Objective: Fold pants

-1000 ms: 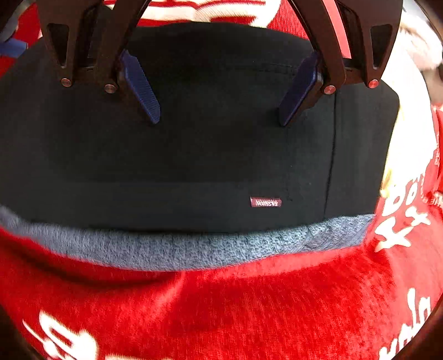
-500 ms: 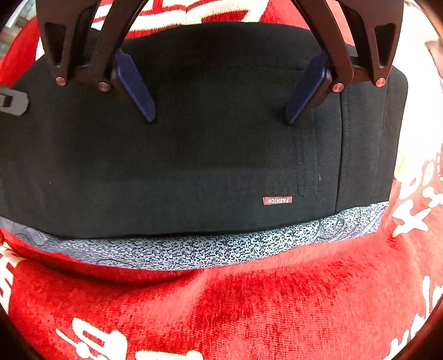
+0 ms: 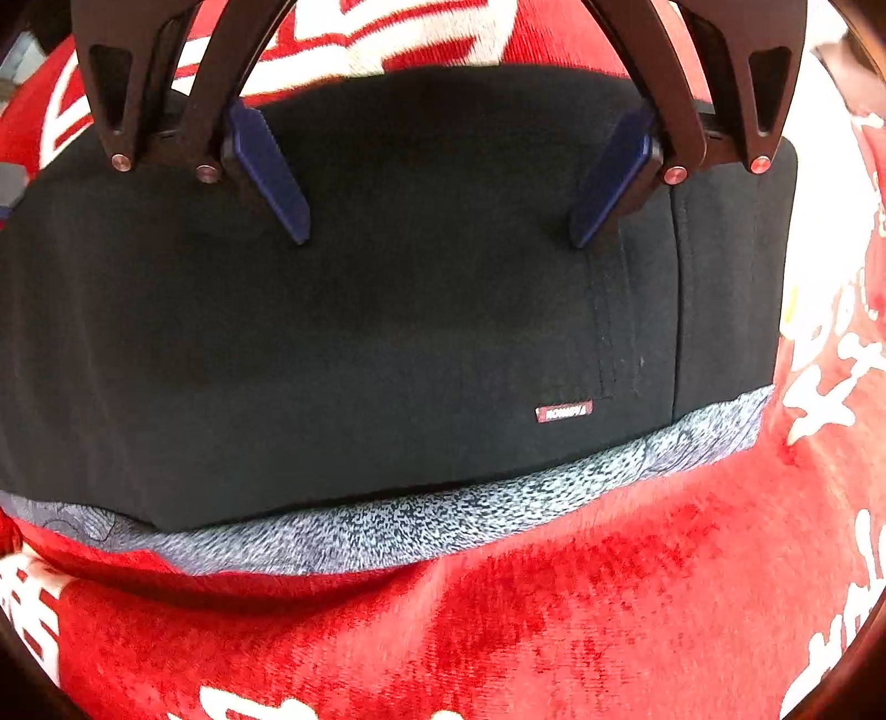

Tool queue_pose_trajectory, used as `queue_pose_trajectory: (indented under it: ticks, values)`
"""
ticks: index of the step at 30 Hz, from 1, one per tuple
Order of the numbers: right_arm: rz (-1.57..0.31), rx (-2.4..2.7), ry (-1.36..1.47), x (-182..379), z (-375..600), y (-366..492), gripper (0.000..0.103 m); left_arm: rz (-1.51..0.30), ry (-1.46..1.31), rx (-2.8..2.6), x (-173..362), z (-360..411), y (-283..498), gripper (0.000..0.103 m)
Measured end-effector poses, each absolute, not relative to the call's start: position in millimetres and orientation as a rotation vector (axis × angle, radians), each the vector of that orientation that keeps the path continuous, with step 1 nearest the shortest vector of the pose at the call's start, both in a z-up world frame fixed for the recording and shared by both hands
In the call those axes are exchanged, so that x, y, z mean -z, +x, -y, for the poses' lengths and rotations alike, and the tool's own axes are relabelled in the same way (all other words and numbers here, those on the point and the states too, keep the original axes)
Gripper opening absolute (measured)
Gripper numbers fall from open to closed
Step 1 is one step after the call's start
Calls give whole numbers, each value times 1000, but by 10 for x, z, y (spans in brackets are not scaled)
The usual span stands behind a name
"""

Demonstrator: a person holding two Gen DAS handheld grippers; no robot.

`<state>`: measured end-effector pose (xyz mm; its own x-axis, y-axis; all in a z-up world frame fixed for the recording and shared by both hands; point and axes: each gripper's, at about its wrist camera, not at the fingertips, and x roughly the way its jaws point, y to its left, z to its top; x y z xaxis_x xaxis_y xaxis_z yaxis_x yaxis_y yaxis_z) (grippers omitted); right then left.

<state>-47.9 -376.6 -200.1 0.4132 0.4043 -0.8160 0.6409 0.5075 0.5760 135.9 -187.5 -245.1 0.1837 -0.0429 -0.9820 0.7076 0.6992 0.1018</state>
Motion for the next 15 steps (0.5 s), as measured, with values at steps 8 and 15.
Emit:
queue_pose_trajectory:
  ticks: [8,15]
  values:
    - [-1160,369,824,1537,4496,-725,31,-1249,556,681,2105,2265,995,95]
    - [-1269,462,675,1783,4863,-649,30,-1263,524,648,2279,2458,768,98]
